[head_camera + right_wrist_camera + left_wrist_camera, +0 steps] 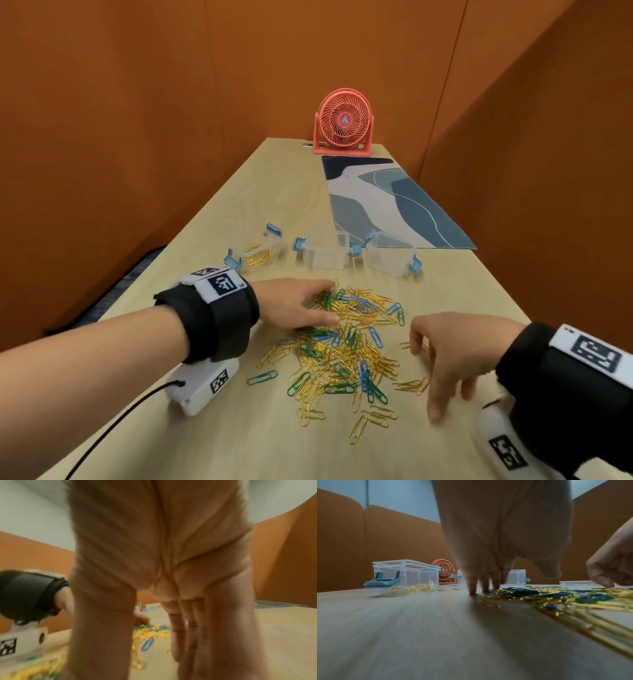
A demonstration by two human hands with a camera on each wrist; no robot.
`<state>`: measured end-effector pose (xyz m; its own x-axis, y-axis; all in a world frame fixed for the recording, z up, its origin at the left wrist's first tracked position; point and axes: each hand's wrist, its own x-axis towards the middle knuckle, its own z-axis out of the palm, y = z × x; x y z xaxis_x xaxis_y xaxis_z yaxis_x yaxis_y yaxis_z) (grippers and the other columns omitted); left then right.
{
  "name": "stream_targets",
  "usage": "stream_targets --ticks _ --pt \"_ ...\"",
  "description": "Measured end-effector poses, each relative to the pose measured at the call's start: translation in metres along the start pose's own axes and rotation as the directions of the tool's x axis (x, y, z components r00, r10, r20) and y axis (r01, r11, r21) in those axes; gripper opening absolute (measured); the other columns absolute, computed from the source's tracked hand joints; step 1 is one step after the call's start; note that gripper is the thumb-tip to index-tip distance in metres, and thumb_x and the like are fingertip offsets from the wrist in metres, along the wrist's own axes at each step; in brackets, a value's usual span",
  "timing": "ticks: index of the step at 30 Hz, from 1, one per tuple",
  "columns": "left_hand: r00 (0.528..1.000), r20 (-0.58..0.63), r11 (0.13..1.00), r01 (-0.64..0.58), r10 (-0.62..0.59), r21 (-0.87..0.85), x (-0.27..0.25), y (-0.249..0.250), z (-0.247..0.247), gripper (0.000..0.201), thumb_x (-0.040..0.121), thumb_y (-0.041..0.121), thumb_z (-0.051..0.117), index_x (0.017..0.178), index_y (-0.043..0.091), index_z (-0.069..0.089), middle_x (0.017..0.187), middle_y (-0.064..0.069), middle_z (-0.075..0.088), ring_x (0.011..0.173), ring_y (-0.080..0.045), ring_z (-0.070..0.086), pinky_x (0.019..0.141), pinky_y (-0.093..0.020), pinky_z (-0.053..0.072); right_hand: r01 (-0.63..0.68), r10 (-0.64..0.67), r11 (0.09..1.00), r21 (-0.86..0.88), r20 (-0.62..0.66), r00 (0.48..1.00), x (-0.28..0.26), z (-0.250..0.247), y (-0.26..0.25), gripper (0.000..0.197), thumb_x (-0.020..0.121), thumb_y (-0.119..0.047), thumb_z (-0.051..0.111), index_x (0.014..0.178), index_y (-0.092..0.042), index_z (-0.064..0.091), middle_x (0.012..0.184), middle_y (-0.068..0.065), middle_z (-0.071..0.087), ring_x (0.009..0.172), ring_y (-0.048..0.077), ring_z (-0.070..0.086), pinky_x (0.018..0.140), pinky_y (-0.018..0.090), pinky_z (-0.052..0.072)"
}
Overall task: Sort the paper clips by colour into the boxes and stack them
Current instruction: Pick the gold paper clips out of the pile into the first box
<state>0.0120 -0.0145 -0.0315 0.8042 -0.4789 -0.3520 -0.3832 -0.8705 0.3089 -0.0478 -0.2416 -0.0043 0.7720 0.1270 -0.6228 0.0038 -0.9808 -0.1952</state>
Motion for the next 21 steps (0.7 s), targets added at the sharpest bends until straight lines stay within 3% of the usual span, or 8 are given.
stream_targets --ticks 3,6,8,10,14,16,18,21 --pt "0.996 0.018 0.995 -0.084 0.085 -0.050 -0.010 0.003 0.005 0.075 0.085 0.059 0.051 0.147 0.036 0.018 0.152 0.010 0.029 0.135 -0.012 0.033 0.111 -0.026 0.026 0.158 -0.155 0.987 0.043 -0.064 0.986 0.010 0.007 -0.002 0.052 0.058 -0.011 0.087 0.093 -0.023 0.050 0.081 -0.003 0.062 0.062 0.012 0.057 0.066 0.028 0.051" --pt "0.985 -0.071 0.986 -0.158 0.154 -0.053 -0.022 0.004 0.010 0.083 0.076 0.057 0.065 0.145 0.033 0.025 0.148 0.012 0.033 0.132 -0.007 0.035 0.111 -0.026 0.030 0.341 -0.323 0.938 0.061 -0.201 0.925 0.020 0.008 -0.010 0.038 0.064 -0.021 0.084 0.085 -0.030 0.054 0.082 -0.009 0.057 0.065 0.006 0.052 0.067 0.021 0.045" --pt "0.966 -0.167 0.979 -0.201 0.196 -0.013 -0.029 0.004 0.012 0.088 0.070 0.059 0.070 0.142 0.030 0.030 0.143 0.012 0.036 0.128 -0.005 0.036 0.110 -0.026 0.033 0.413 -0.387 0.910 0.031 -0.294 0.874 0.022 0.008 -0.016 0.041 0.063 -0.035 0.083 0.093 -0.030 0.056 0.087 -0.010 0.055 0.066 0.000 0.049 0.065 0.017 0.042" --pt "0.961 -0.183 0.978 -0.208 0.207 0.015 -0.033 0.004 0.014 0.090 0.066 0.060 0.072 0.142 0.030 0.032 0.140 0.012 0.037 0.126 -0.004 0.035 0.109 -0.024 0.033 0.452 -0.440 0.891 -0.049 -0.344 0.830 0.023 0.008 -0.021 0.059 0.061 -0.045 0.082 0.112 -0.033 0.055 0.100 -0.012 0.051 0.076 -0.003 0.047 0.068 0.012 0.039" --pt "0.982 -0.141 0.992 -0.120 0.125 0.042 -0.031 0.002 0.018 0.079 0.070 0.057 0.071 0.139 0.034 0.038 0.137 0.010 0.039 0.123 -0.007 0.037 0.104 -0.021 0.033 0.474 -0.497 0.868 -0.149 -0.229 0.837 0.026 0.011 -0.025 0.079 0.064 -0.047 0.079 0.134 -0.038 0.044 0.139 -0.014 0.036 0.121 0.003 0.038 0.101 0.018 0.031" --pt "0.977 -0.199 0.997 -0.081 0.078 -0.006 -0.031 0.000 0.016 0.058 0.074 0.050 0.071 0.127 0.034 0.053 0.122 0.007 0.050 0.105 -0.007 0.047 0.089 -0.018 0.038 0.483 -0.497 0.868 -0.116 -0.229 0.837 0.027 0.011 -0.025 0.070 0.067 -0.041 0.079 0.130 -0.037 0.050 0.137 -0.015 0.038 0.101 -0.006 0.043 0.089 0.012 0.035" --pt "0.970 -0.239 0.997 -0.062 0.047 -0.053 -0.031 -0.002 0.014 0.037 0.078 0.040 0.072 0.112 0.030 0.065 0.105 0.008 0.058 0.089 -0.005 0.050 0.078 -0.016 0.041 0.485 -0.474 0.873 -0.039 -0.293 0.830 0.028 0.011 -0.025 0.050 0.070 -0.033 0.079 0.117 -0.034 0.062 0.120 -0.014 0.049 0.073 -0.005 0.047 0.070 0.007 0.037" --pt "0.961 -0.274 0.997 -0.053 0.033 -0.063 -0.034 -0.005 0.015 0.016 0.083 0.026 0.068 0.098 0.023 0.070 0.090 0.010 0.061 0.078 -0.003 0.052 0.066 -0.007 0.038 0.481 -0.455 0.877 -0.025 -0.367 0.811 0.030 0.012 -0.022 0.026 0.076 -0.025 0.076 0.101 -0.027 0.070 0.096 -0.008 0.062 0.066 0.000 0.049 0.063 0.009 0.039"
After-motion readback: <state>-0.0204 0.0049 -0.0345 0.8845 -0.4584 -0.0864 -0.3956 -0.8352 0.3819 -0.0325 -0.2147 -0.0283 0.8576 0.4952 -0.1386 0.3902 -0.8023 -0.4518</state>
